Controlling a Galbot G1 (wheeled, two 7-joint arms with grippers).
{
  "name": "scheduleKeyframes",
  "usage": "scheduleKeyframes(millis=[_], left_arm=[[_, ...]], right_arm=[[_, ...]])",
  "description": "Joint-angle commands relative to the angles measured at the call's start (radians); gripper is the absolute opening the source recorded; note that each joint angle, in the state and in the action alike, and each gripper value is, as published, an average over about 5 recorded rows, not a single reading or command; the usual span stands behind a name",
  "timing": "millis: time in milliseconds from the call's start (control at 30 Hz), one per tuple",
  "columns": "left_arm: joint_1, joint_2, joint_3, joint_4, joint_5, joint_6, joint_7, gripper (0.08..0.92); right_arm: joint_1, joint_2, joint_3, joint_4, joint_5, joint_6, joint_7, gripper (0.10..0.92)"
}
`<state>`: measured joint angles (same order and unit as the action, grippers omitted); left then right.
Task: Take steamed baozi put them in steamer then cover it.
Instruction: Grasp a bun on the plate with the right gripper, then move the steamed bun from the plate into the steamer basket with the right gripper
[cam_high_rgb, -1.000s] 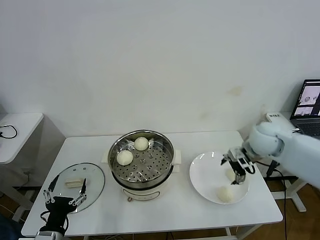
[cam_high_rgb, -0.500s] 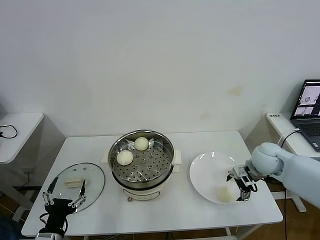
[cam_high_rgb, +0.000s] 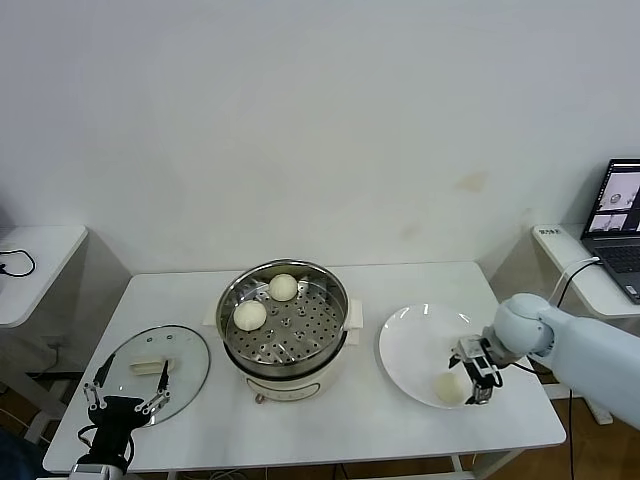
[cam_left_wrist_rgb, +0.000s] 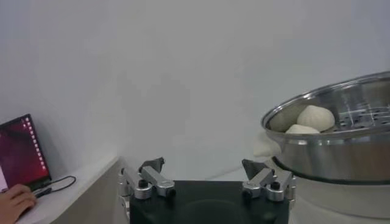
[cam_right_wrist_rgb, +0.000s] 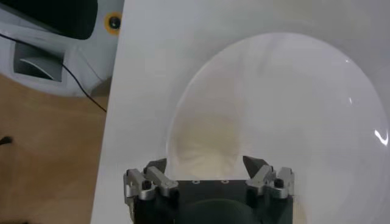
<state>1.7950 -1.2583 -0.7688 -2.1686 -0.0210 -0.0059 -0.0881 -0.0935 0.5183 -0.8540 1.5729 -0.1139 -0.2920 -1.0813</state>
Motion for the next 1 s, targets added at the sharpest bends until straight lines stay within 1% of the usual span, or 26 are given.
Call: scheduleKeyframes(millis=[33,233,567,767,1000], left_arm=[[-0.001,0.000,0.000,0.001,0.000,0.000,0.000,0.823],[0.000,-0.001,0.000,0.000,0.000,0.000,0.000,0.823],[0.005,-0.001,-0.002,-0.007,0.001,0.001,0.000,0.823],[0.004,0.000,-0.004,-0.010,-0.001,0.001,0.000,0.823],[-0.002,0.001,-0.002,-0.011,-0.002,0.001,0.000,0.823]], right_arm=[[-0.021,0.027,0.012,-0.037,-0.007,-0.006,0.005,0.748],[-0.018,0.037,0.010,-0.047,-0.002,-0.009,0.001,0.683],[-0.010,0.052,0.002,-0.049,0.004,-0.016,-0.010,0.613],[0.039,0.040,-0.021,-0.036,0.020,-0.017,-0.022,0.544],[0.158,0.015,-0.023,-0.018,0.065,-0.017,-0.036,0.527]])
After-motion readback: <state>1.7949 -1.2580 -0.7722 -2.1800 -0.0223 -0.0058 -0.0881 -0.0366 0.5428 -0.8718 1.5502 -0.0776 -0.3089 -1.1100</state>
